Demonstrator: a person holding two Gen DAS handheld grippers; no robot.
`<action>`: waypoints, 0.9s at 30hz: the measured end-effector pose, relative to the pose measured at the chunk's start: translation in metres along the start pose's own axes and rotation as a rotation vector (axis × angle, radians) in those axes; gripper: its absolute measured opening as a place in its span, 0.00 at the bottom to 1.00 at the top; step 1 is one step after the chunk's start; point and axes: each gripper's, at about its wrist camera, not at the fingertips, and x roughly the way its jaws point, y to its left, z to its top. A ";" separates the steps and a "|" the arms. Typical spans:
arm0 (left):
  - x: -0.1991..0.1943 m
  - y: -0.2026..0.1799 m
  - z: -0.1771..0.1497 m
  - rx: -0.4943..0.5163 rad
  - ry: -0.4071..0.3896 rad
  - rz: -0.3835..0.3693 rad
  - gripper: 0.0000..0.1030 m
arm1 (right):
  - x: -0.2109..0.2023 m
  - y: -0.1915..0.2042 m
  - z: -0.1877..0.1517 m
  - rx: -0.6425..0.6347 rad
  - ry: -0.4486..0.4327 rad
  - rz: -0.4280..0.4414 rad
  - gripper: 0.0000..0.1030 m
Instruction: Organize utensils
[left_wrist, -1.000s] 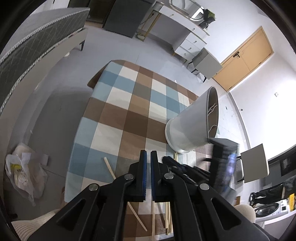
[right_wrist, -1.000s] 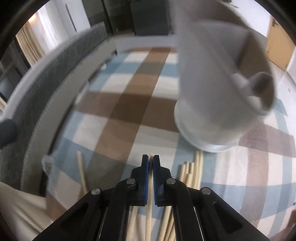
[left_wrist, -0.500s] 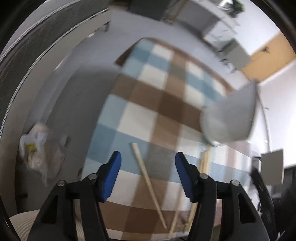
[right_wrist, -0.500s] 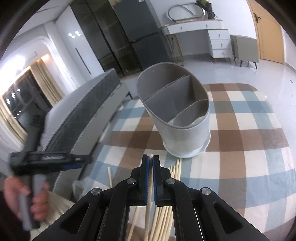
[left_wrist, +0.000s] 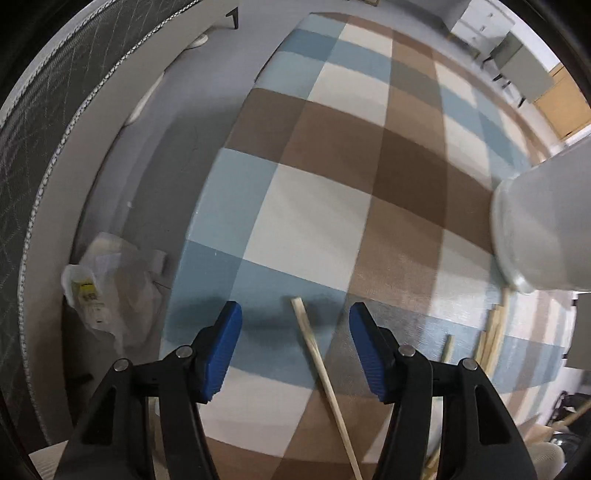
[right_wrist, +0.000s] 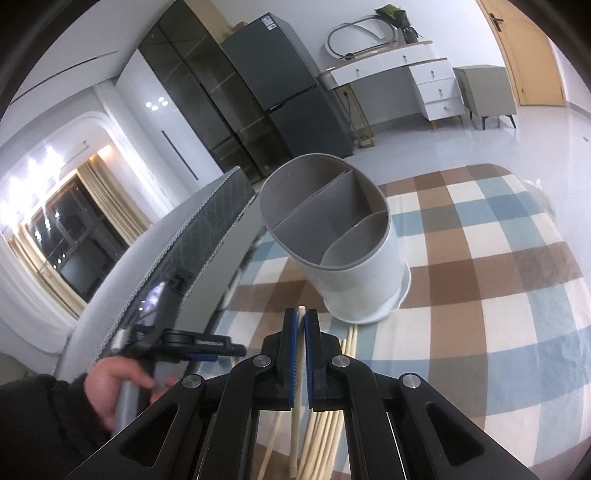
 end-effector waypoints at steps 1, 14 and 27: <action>0.000 -0.002 -0.001 0.007 -0.005 0.008 0.50 | 0.000 0.000 0.001 -0.002 0.002 0.001 0.03; -0.028 -0.023 -0.006 0.055 -0.119 -0.076 0.01 | -0.009 0.012 -0.003 -0.073 -0.020 -0.013 0.03; -0.147 -0.038 -0.085 0.224 -0.578 -0.357 0.00 | -0.030 0.042 -0.012 -0.140 -0.059 -0.075 0.03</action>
